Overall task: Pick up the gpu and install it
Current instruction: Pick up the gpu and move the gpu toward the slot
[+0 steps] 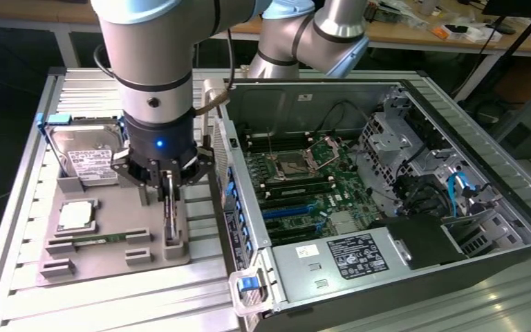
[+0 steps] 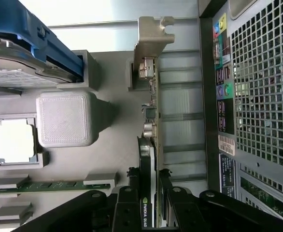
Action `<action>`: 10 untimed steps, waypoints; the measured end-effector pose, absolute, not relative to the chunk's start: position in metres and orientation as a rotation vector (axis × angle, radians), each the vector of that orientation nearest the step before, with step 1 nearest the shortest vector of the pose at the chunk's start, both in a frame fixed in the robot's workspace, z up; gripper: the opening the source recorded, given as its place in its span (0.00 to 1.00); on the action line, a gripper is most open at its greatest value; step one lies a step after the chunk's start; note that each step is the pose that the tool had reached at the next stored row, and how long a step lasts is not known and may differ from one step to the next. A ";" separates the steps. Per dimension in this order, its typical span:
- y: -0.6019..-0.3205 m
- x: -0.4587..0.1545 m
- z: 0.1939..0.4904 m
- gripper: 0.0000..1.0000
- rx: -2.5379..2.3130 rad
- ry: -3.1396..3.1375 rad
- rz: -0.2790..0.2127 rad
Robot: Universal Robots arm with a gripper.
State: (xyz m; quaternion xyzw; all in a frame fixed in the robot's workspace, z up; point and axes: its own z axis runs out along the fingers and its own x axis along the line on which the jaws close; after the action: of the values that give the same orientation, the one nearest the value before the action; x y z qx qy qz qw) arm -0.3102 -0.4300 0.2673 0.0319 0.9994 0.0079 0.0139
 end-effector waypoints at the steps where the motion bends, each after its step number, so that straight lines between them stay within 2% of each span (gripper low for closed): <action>1: -0.430 -0.310 0.272 0.27 0.099 3.111 0.025; 10: -0.428 -0.310 0.303 0.27 0.099 3.106 0.025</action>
State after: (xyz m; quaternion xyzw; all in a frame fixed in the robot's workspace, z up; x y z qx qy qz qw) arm -0.3102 -0.4280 0.3026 0.0319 0.9993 0.0080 0.0169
